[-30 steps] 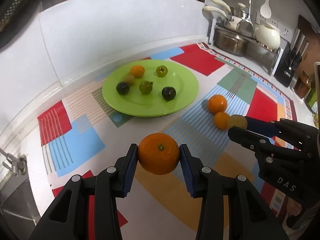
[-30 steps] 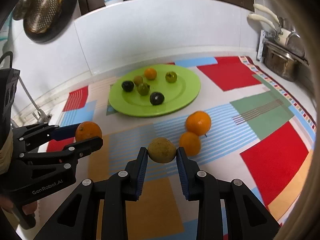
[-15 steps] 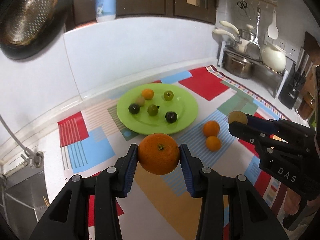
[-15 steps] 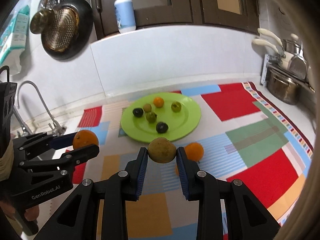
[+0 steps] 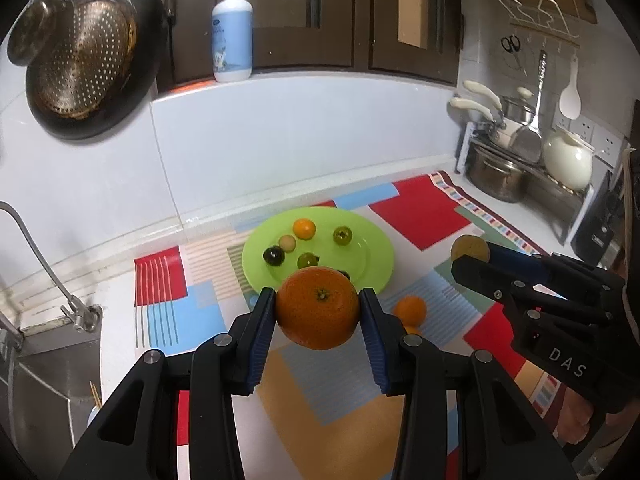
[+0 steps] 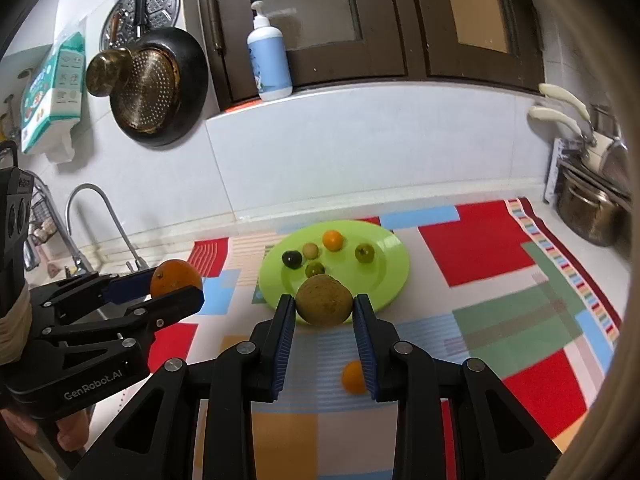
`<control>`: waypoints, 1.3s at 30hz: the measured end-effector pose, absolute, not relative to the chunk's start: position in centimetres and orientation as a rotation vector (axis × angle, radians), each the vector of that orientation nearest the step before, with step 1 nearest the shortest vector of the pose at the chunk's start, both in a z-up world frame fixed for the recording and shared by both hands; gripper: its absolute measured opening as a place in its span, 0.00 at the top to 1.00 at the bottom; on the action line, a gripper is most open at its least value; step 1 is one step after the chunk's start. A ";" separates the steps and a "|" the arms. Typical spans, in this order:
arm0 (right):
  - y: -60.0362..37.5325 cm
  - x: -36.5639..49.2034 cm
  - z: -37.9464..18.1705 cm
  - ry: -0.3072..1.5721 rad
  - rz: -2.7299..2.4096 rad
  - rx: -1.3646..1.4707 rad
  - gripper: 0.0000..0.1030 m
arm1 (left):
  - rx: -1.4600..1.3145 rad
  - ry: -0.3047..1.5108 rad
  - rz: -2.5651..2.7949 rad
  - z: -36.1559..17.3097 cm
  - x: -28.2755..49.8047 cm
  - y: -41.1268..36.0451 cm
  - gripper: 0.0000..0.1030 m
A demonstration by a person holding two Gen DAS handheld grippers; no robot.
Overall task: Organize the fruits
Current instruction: 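Carry both fruits onto the green plate and open both tools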
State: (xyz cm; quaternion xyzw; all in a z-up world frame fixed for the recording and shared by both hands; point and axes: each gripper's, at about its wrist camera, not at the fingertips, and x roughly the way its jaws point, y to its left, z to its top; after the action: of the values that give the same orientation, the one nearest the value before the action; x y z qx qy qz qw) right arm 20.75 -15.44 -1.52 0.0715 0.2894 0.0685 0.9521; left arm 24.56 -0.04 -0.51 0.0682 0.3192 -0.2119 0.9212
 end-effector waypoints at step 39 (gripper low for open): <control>-20.0 36.6 -1.3 0.634 0.302 0.050 0.70 | 0.077 0.745 -0.268 -2.2 37.9 -5.7 0.59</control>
State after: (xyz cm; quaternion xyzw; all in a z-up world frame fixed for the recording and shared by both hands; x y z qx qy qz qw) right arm 36.59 -19.99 -1.27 0.0243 0.3107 0.1478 0.9386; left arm 37.95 -5.67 -2.16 0.0377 0.3628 -0.1305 0.9219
